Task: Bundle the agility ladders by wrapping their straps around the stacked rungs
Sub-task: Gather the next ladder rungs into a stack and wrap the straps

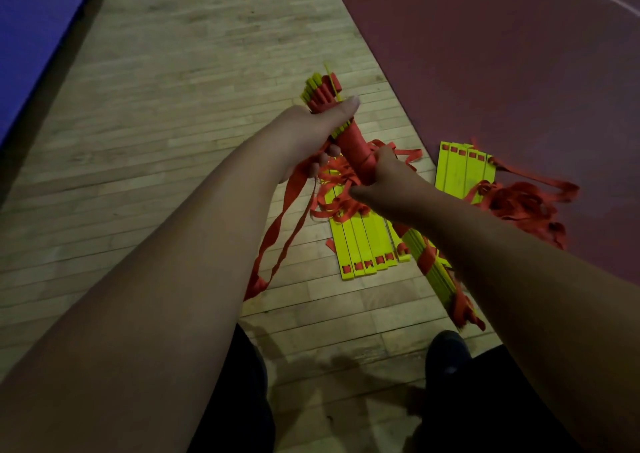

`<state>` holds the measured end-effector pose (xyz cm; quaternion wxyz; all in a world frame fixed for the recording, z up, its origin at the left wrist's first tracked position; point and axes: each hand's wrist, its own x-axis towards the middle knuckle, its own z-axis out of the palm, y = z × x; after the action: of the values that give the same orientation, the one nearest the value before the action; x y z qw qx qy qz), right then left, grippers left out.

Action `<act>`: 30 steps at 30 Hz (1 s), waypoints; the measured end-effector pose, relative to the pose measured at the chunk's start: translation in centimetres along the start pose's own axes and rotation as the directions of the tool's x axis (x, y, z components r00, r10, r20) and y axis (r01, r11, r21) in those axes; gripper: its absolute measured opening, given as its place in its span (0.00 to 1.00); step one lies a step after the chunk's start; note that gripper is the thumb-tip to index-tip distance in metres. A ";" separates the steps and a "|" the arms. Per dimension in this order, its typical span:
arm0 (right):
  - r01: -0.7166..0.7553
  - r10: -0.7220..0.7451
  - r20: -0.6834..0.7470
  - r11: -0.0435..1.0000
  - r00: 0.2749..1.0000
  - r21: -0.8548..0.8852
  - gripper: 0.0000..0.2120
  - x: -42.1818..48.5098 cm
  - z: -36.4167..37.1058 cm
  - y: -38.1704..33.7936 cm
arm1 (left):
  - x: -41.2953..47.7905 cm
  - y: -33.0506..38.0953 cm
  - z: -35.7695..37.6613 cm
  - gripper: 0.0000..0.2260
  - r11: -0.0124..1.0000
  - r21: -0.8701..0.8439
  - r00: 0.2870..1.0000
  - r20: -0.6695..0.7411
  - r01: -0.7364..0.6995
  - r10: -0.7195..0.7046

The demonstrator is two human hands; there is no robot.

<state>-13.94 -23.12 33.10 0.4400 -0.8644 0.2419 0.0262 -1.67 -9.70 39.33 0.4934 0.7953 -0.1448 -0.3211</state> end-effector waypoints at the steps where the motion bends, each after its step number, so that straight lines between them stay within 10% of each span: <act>1: 0.006 -0.006 0.015 1.000 1.000 0.001 0.23 -0.1 0.0 -0.2 | 0.1 -0.2 0.0 0.30 1.000 0.008 1.000 -0.021 -0.010 0.010; 7: 0.060 -0.068 0.057 0.988 0.996 0.140 0.14 -0.8 -0.9 -1.5 | -0.3 0.7 -0.9 0.22 0.995 -0.052 0.996 -0.015 -0.083 0.083; 14: -0.190 -0.197 0.468 0.729 0.861 0.658 0.21 -1.8 -2.2 -2.2 | -0.5 1.1 -2.1 0.22 0.968 -0.233 0.993 0.059 -0.089 0.106; 19: -0.157 -0.178 0.493 0.811 0.852 0.564 0.04 -2.5 -2.6 -2.4 | -0.4 1.0 -2.3 0.21 0.979 -0.149 0.984 0.090 -0.136 0.151; 30: 0.008 -0.009 0.040 0.999 0.999 0.038 0.26 0.2 0.0 0.2 | 0.0 0.2 -2.2 0.23 1.000 -0.018 0.997 0.070 0.019 -0.018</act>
<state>-13.89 -23.31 32.89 0.4612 -0.8562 0.2297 0.0374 -0.23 -8.28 40.12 0.4925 0.7803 -0.1516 -0.3544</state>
